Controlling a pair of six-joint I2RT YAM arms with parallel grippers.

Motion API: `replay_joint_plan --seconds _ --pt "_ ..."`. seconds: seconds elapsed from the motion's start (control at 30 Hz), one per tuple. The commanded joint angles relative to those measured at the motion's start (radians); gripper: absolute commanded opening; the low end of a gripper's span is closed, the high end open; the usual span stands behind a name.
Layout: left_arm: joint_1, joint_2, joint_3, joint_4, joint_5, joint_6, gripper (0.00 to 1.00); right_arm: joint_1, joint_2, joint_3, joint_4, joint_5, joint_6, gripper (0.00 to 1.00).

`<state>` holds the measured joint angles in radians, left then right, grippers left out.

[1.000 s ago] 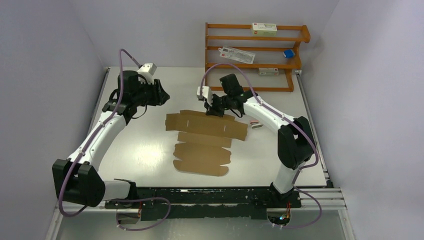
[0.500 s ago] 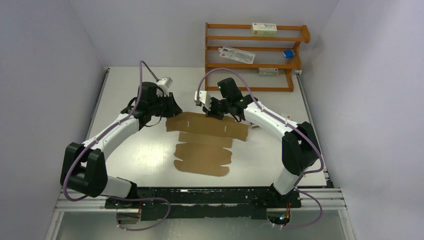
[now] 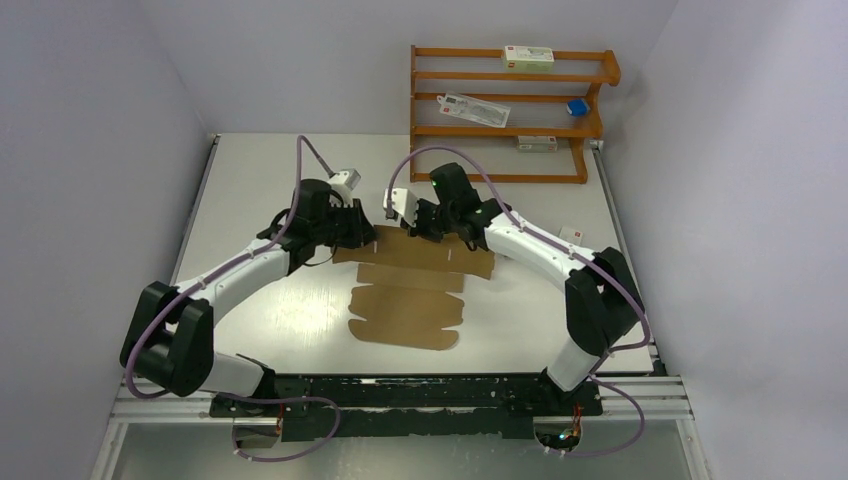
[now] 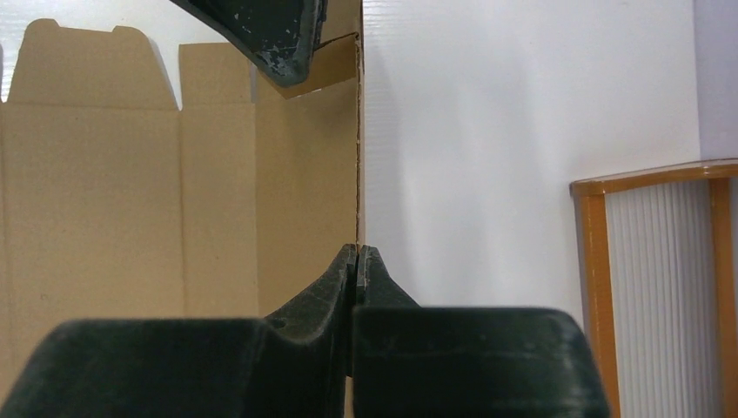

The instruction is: Fold the paper box

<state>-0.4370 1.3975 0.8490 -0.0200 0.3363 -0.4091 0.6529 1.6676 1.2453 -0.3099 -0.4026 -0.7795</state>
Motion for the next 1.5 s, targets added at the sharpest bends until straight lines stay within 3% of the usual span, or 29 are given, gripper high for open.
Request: replay_joint_plan --seconds 0.0,0.17,0.47,0.7,1.07,1.47 --pt "-0.028 0.003 -0.009 0.095 -0.011 -0.002 0.19 0.027 -0.045 -0.03 0.114 0.03 -0.011 0.0" --pt "-0.028 -0.023 -0.014 0.048 -0.088 0.023 0.23 0.047 -0.062 -0.053 0.145 0.062 -0.055 0.0" --pt "-0.024 -0.182 -0.125 -0.043 -0.217 0.016 0.46 0.062 -0.105 -0.093 0.126 0.083 -0.155 0.0" --pt "-0.014 -0.306 -0.266 -0.02 -0.224 -0.028 0.64 0.066 -0.141 -0.146 0.142 0.096 -0.229 0.0" --pt "-0.012 -0.299 -0.506 0.353 -0.232 -0.173 0.71 0.074 -0.141 -0.152 0.143 0.088 -0.229 0.0" --pt "-0.012 -0.16 -0.628 0.748 -0.29 -0.164 0.69 0.077 -0.15 -0.17 0.161 0.064 -0.212 0.0"
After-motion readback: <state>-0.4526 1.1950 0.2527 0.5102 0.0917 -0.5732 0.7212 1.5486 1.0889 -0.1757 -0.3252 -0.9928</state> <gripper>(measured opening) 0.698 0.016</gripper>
